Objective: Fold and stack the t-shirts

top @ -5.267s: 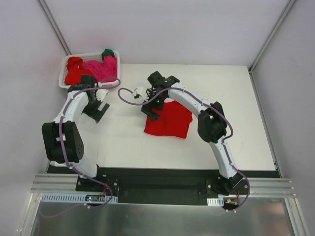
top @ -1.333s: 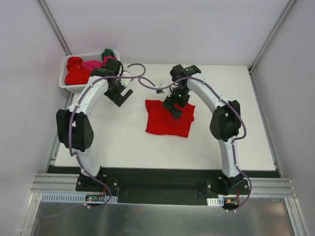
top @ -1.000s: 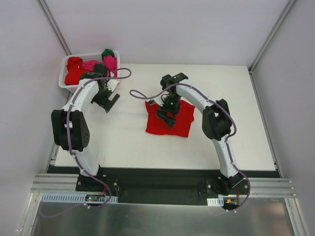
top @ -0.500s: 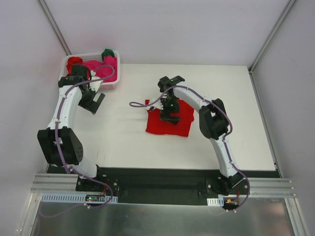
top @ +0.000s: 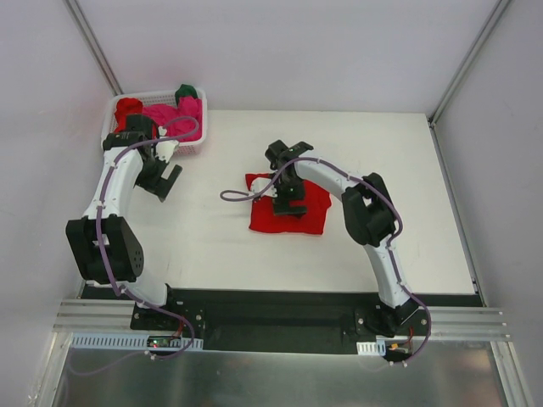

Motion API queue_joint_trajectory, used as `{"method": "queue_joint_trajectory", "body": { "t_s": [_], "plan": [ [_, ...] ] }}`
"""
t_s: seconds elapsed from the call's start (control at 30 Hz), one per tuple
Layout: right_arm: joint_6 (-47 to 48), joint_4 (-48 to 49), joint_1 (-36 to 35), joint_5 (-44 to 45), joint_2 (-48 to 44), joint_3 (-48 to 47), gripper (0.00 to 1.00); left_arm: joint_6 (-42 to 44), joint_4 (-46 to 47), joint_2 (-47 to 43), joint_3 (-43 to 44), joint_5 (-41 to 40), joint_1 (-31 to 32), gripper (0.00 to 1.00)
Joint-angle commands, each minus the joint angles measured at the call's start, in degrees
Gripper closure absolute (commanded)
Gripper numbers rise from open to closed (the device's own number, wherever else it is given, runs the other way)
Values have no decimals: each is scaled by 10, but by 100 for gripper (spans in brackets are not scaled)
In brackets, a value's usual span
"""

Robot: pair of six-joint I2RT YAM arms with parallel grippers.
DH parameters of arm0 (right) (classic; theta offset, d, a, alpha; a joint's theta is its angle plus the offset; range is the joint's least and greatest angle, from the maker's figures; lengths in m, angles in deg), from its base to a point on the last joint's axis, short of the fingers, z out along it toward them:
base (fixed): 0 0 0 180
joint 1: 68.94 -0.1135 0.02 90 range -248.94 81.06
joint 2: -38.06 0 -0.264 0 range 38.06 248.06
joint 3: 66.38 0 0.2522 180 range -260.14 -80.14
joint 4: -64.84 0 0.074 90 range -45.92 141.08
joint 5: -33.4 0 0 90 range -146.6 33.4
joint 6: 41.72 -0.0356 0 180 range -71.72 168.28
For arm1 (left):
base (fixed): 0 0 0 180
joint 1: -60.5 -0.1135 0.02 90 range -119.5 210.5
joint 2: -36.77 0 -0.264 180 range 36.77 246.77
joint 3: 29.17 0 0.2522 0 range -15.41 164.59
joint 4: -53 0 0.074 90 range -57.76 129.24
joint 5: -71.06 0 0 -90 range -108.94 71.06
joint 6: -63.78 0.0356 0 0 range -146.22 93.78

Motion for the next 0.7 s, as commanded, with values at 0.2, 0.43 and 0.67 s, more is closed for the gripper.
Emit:
{"method": "queue_joint_trajectory", "body": {
  "t_s": [0.2, 0.43, 0.67],
  "plan": [
    [-188, -143, 8, 65, 88, -140, 0, -4, -10, 2, 20, 13, 0, 1],
    [-389, -168, 25, 1, 104, -175, 0, -4, -10, 2, 13, 16, 1, 1],
    [-544, -145, 60, -103, 88, -171, 0, 8, -11, -18, -8, 1, 1, 1]
  ]
}}
